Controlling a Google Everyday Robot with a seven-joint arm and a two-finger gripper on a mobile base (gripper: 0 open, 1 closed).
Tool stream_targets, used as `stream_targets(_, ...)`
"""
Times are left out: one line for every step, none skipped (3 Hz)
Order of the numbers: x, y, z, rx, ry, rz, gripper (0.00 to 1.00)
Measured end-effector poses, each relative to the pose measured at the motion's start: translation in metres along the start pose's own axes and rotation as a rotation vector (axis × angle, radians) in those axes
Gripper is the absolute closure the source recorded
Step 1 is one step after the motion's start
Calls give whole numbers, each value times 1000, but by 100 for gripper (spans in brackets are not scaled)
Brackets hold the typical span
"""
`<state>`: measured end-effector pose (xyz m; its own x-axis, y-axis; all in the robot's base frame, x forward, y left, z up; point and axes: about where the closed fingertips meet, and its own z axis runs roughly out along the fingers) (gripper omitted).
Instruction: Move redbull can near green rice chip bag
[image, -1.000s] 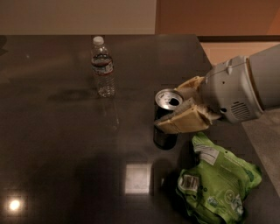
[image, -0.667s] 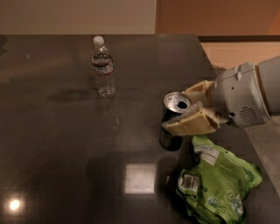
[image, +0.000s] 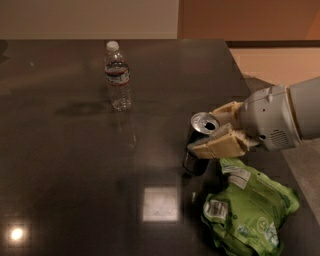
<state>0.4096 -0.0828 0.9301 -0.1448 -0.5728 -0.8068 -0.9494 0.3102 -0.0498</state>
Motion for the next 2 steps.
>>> stream_targets(6, -3, 7, -20, 23, 1, 82)
stream_targets(9, -5, 13, -39, 52, -3, 58)
